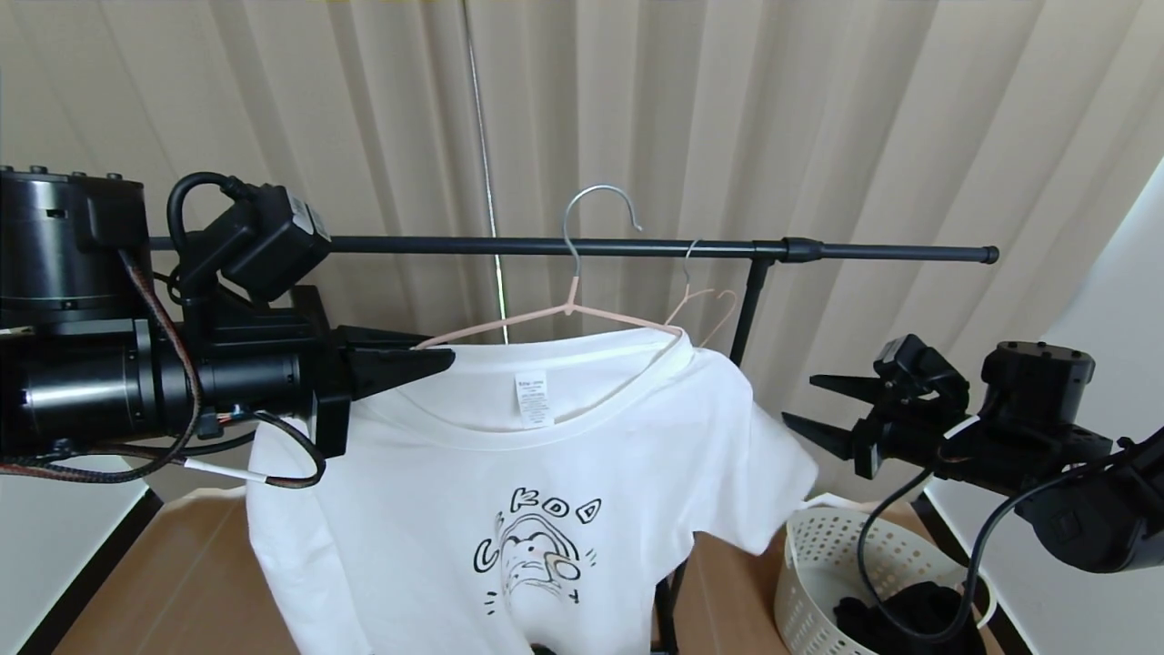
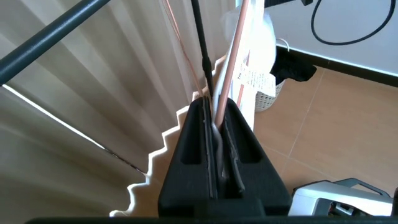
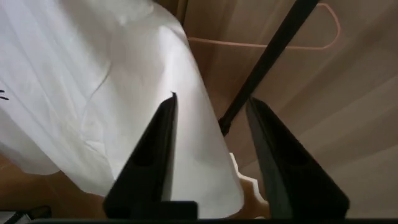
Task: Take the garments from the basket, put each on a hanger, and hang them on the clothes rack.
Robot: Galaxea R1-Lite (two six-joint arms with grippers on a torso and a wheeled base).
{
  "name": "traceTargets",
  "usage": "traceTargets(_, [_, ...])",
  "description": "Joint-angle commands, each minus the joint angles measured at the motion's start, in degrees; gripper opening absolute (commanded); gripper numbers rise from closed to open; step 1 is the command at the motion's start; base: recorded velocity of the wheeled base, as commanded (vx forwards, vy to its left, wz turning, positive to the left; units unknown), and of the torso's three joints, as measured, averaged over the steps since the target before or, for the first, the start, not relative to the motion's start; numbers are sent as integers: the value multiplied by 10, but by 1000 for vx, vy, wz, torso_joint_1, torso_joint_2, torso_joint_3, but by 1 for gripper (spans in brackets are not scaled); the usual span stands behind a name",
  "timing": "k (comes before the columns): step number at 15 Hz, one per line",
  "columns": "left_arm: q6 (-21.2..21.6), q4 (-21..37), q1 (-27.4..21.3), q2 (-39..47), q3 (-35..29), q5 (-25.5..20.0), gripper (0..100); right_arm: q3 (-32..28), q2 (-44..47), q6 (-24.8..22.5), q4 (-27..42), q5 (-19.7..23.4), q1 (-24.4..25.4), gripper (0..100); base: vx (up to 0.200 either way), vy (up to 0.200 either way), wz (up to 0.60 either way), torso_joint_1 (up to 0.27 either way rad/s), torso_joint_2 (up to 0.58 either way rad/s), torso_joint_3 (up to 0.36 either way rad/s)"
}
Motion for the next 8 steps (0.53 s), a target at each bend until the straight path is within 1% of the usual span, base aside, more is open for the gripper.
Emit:
traceTargets(1, [0,-1,1,0,2,0,0,15,-36,-2,-1,25,2,100,0,0,0,0,0,0])
traceTargets(2, [0,-1,6,-3,7,0,0,17,-46,-1,1,28,4,100,0,0,0,0,0,0])
traceTargets(5, [0,-1,23,-15,31,0,0,23,-78,8,4,22,30,100,0,0,0,0,0,0])
traceTargets(6, [0,-1,26,-17,40,0,0,21,-86,20,4,15,43,100,0,0,0,0,0,0])
traceTargets(7, [0,-1,31,-20,47,0,0,18,-92,39,4,-8,59,100,0,0,0,0,0,0])
traceTargets(8, [0,-1,31,-20,47,0,0,18,-92,39,4,-8,59,100,0,0,0,0,0,0])
